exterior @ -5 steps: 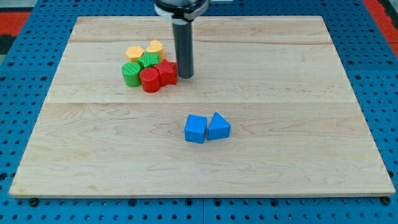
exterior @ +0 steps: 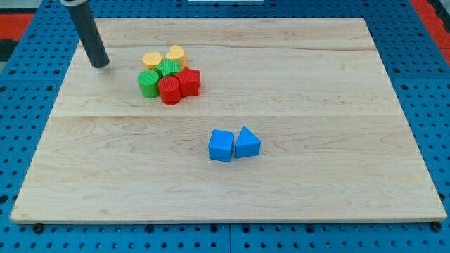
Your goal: Move the yellow hexagon along with yellow heart towards top center
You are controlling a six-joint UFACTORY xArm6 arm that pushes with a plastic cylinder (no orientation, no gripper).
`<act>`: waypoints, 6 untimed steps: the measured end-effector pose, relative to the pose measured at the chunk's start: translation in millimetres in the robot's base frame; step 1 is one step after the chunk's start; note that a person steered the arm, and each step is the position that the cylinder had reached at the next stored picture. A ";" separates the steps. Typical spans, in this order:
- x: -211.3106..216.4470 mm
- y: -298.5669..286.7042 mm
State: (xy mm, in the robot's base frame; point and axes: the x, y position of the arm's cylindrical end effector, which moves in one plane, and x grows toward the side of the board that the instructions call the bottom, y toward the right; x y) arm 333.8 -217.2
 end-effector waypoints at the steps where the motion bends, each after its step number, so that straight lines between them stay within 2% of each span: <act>1: 7.2 24.9; 3: -3.4 119.2; 4: -22.1 142.2; 5: -31.6 94.5; 6: -61.4 53.7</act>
